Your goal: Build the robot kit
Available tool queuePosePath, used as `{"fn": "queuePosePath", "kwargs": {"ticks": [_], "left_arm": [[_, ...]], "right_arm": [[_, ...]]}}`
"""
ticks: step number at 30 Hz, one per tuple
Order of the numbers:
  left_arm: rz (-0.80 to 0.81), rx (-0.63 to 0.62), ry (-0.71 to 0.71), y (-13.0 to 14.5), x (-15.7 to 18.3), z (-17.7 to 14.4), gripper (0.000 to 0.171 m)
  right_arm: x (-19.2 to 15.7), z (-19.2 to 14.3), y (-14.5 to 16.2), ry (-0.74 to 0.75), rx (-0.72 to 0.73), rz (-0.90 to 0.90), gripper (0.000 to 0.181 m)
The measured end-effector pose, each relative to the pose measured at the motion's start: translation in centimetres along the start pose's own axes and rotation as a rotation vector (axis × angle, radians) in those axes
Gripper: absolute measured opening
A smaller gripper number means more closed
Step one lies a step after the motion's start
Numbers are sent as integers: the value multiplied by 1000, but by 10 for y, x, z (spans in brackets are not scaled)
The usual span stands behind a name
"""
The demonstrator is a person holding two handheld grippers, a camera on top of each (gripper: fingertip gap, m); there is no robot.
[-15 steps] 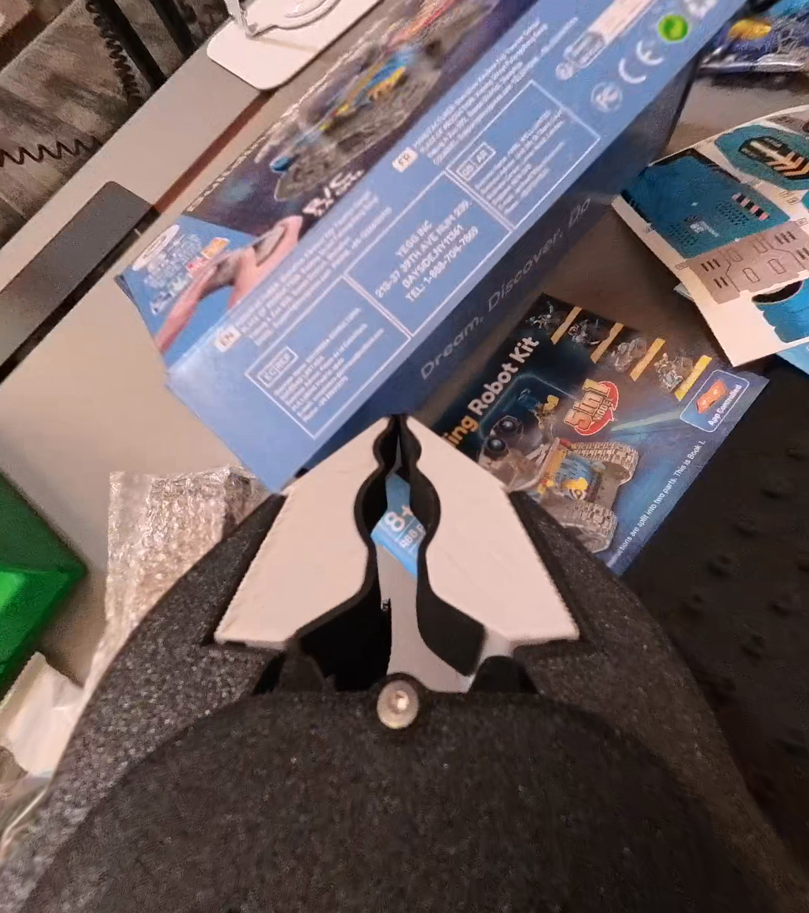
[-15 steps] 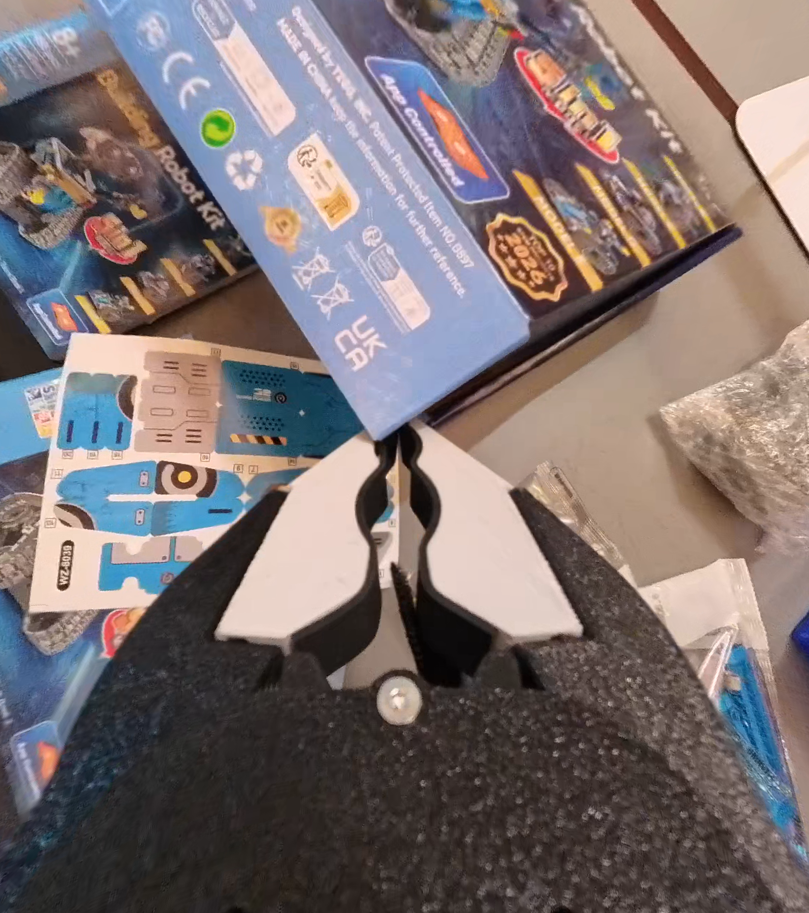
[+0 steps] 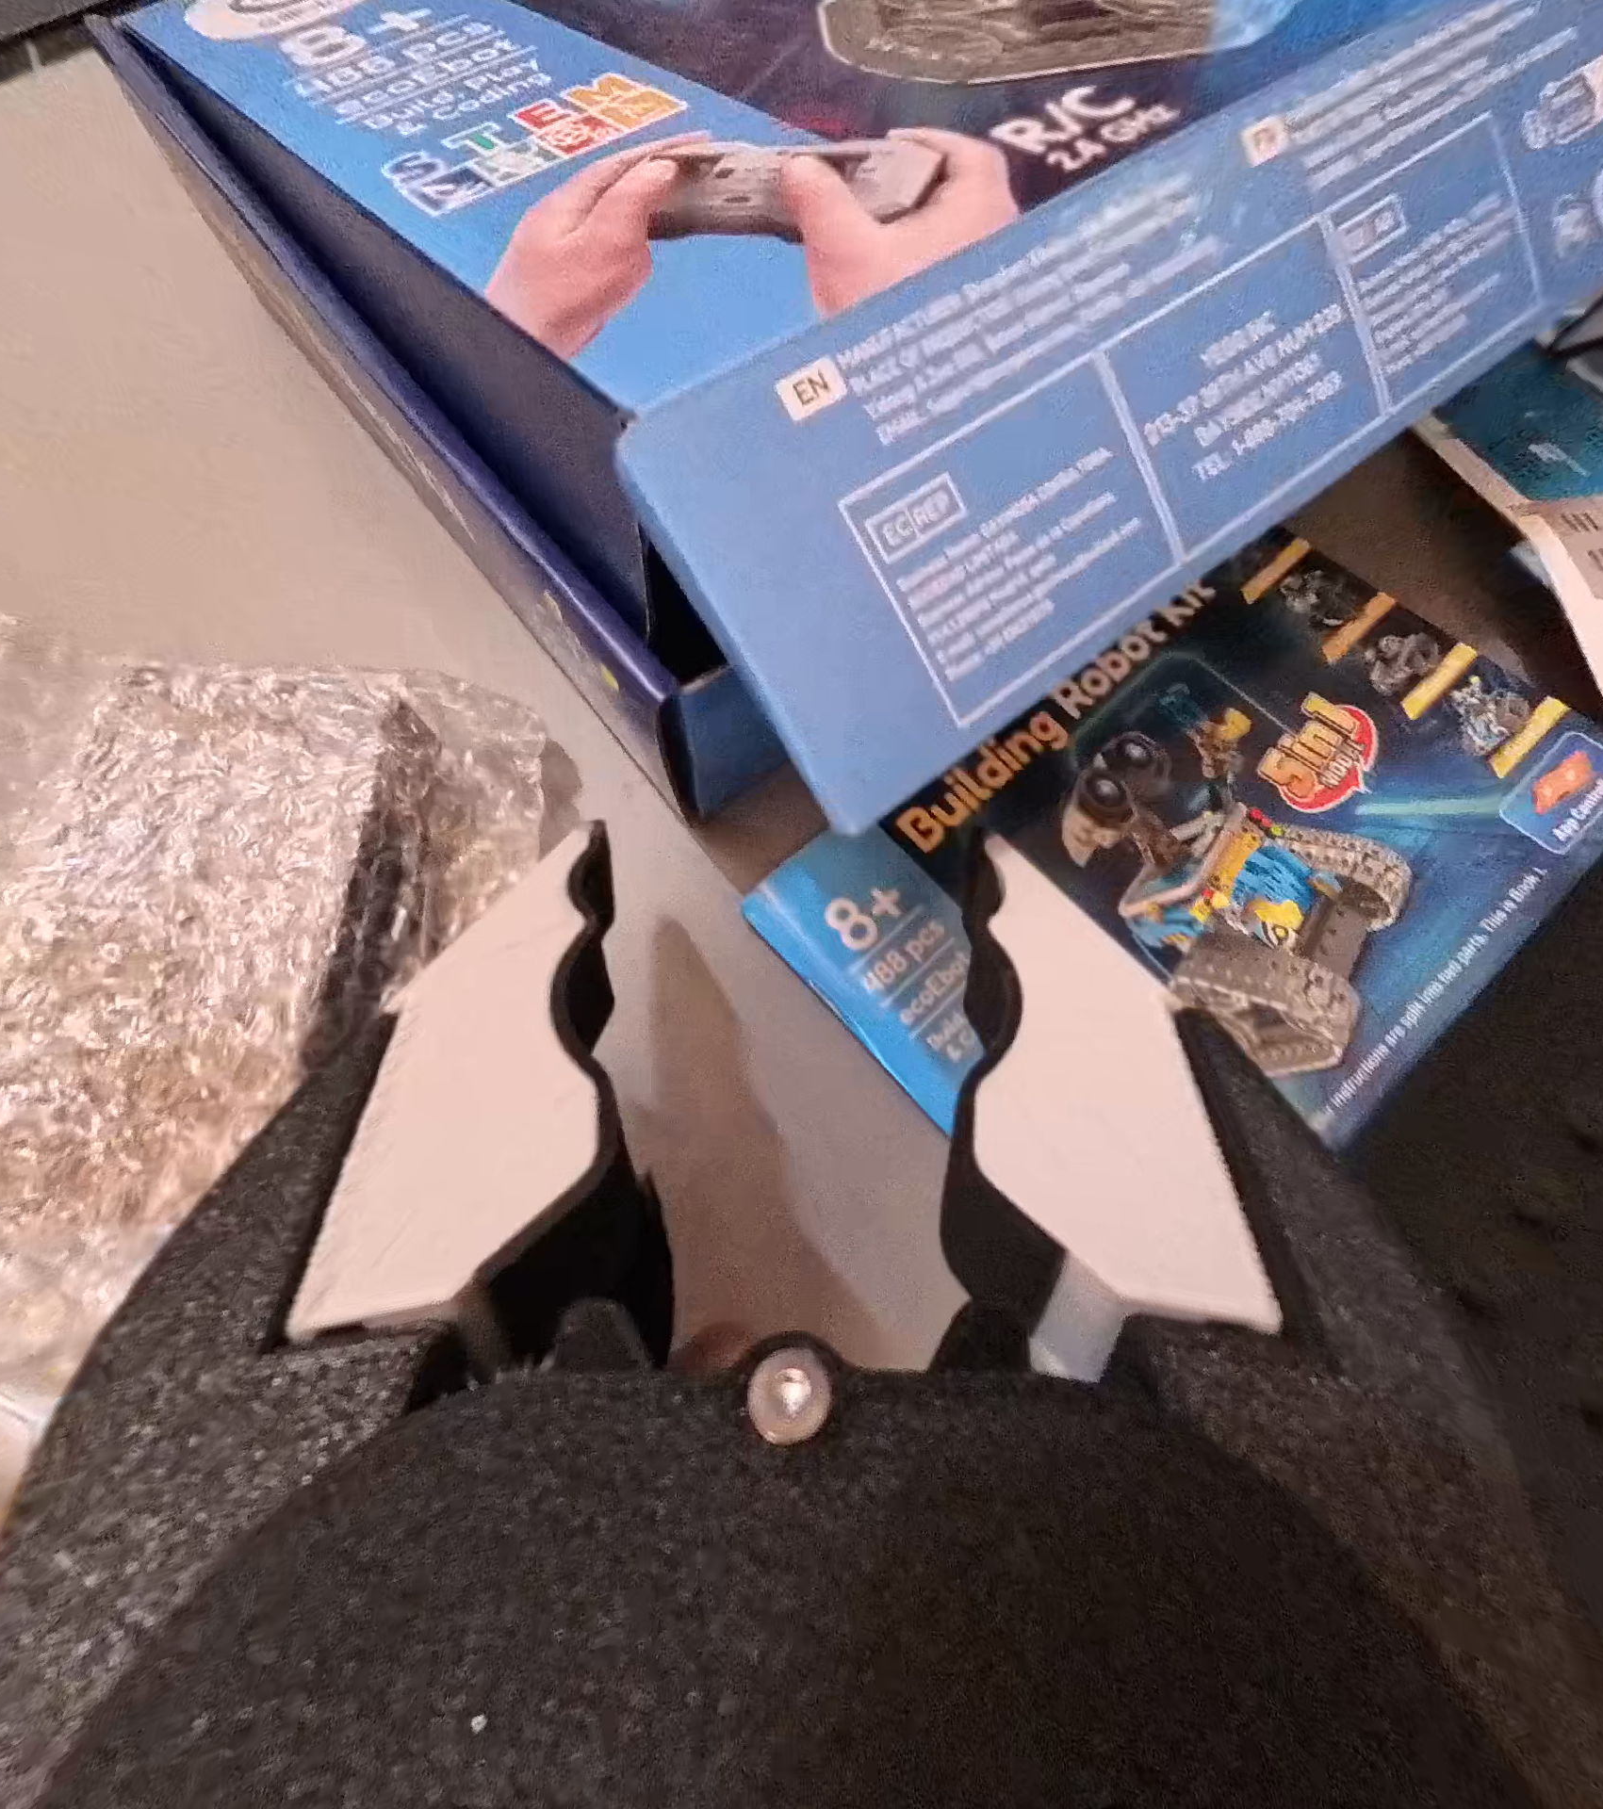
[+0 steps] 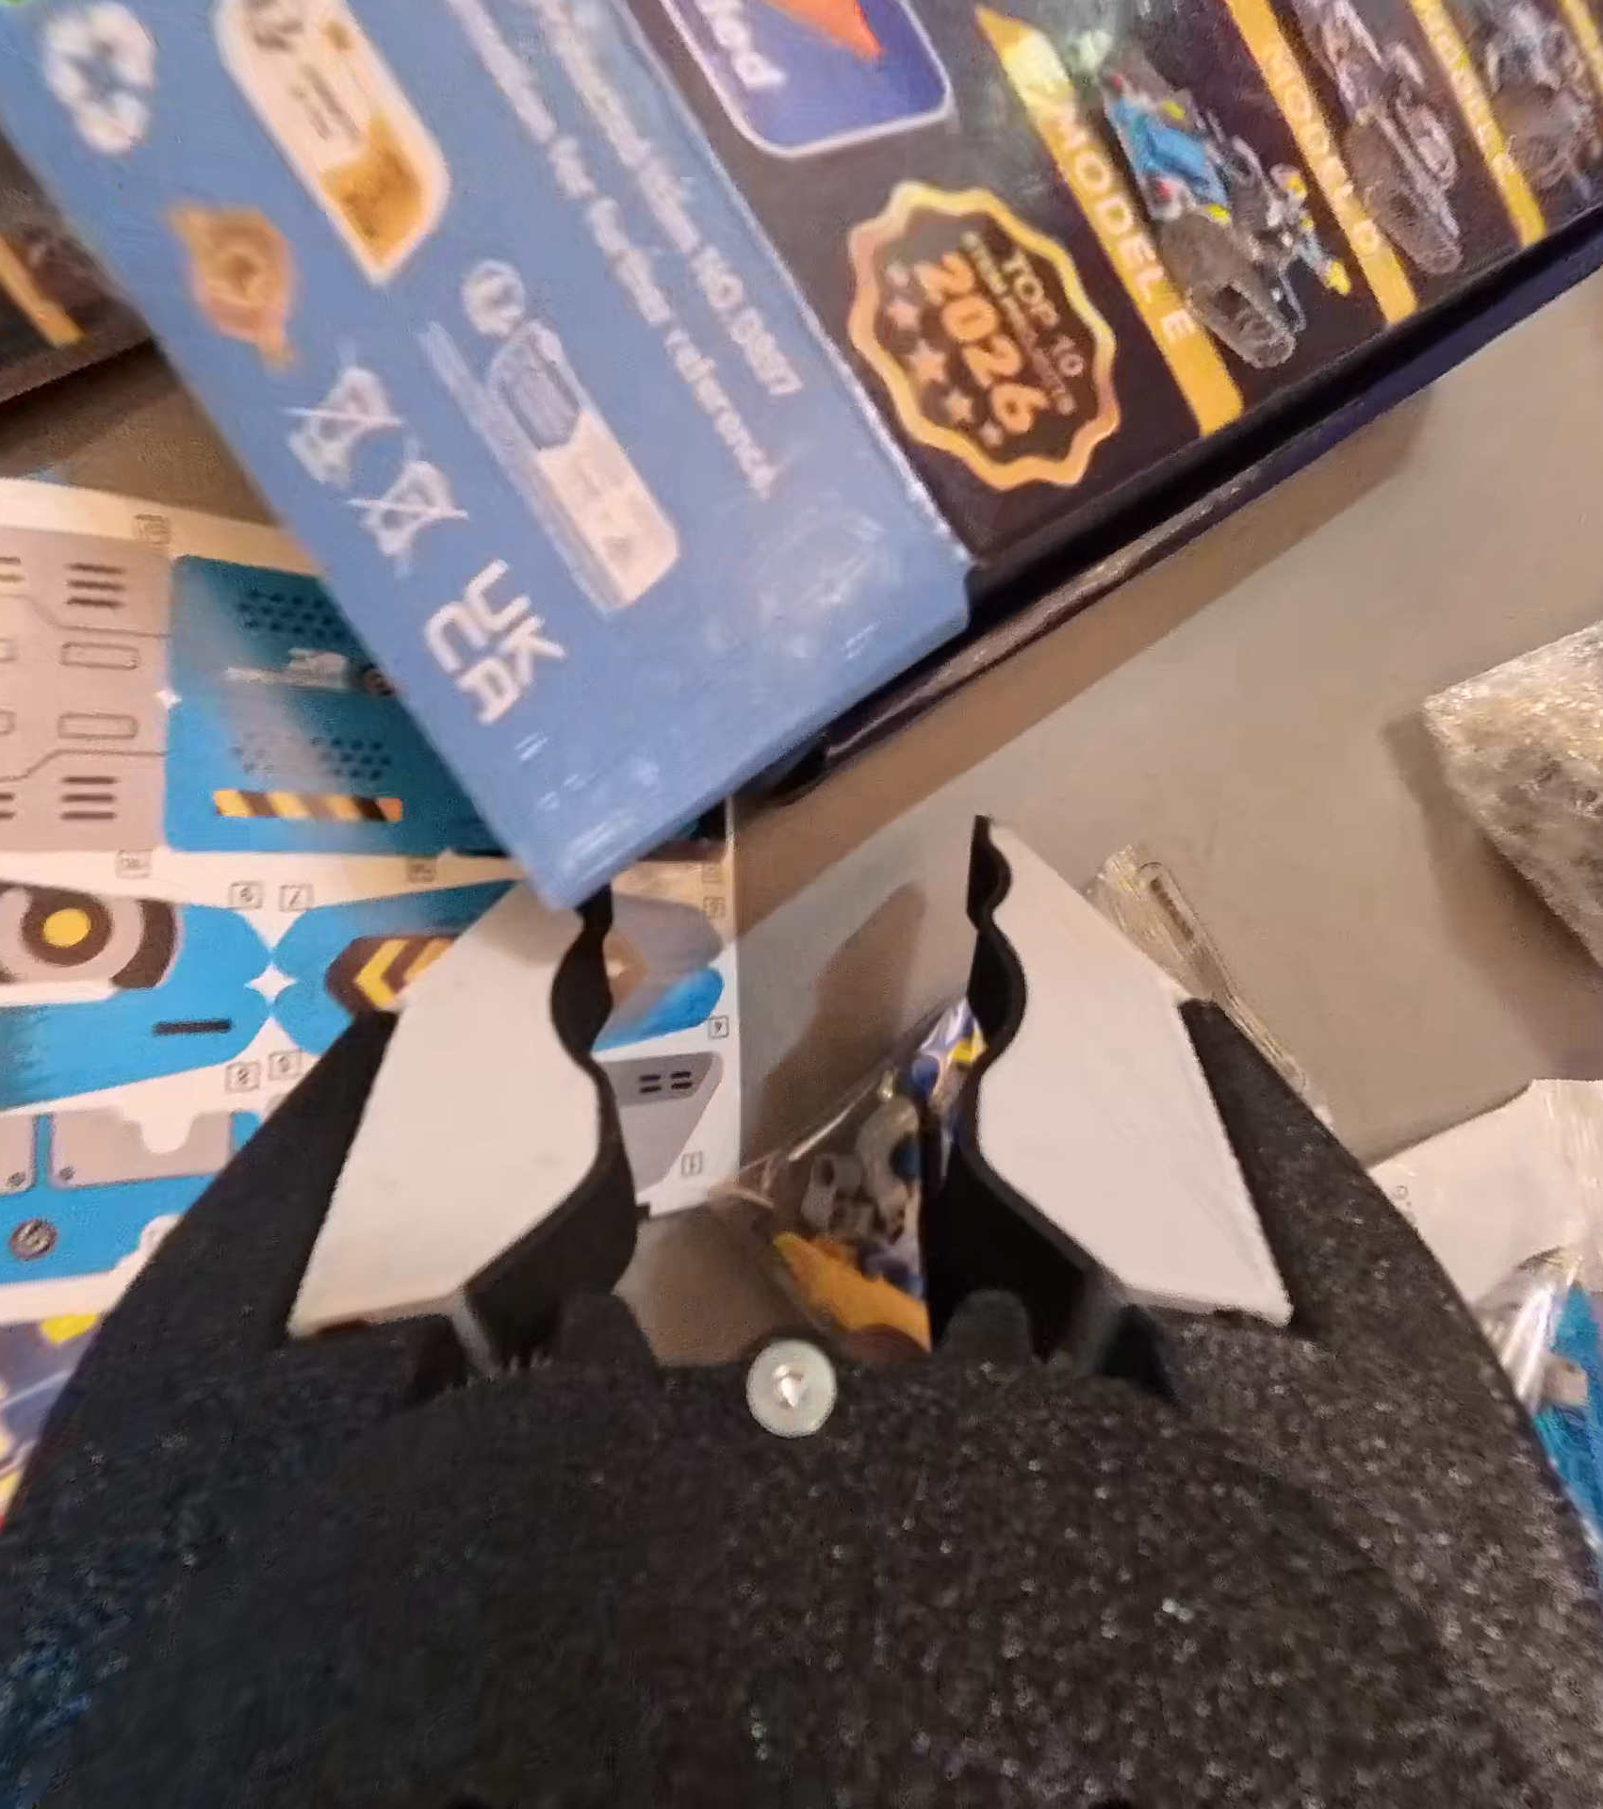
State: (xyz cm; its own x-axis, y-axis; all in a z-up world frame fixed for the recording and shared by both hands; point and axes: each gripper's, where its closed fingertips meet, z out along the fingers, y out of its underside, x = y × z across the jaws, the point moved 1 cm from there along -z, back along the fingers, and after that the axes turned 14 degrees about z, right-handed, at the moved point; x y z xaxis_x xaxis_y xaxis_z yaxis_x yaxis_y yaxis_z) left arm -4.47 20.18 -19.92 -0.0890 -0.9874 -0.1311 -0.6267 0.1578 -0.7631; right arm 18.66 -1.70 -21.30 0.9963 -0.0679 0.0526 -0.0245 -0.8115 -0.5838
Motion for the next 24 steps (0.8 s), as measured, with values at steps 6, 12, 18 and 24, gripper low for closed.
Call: {"fn": "queuePosePath", "kwargs": {"ticks": [6,12,18,24], "left_arm": [[4,-33,-7,-9,-1,29,76],[28,81,-69,-50,-4,-2,65],[135,193,-169,-107,-8,-51,63],[136,270,-205,-137,-15,-71,60]], "right_arm": [[-11,17,-14,-137,-12,129,71],[1,-20,-41,-76,114,135,64],[3,-84,-79,69,274,38,62],[7,-108,-96,94,365,67,58]]}}
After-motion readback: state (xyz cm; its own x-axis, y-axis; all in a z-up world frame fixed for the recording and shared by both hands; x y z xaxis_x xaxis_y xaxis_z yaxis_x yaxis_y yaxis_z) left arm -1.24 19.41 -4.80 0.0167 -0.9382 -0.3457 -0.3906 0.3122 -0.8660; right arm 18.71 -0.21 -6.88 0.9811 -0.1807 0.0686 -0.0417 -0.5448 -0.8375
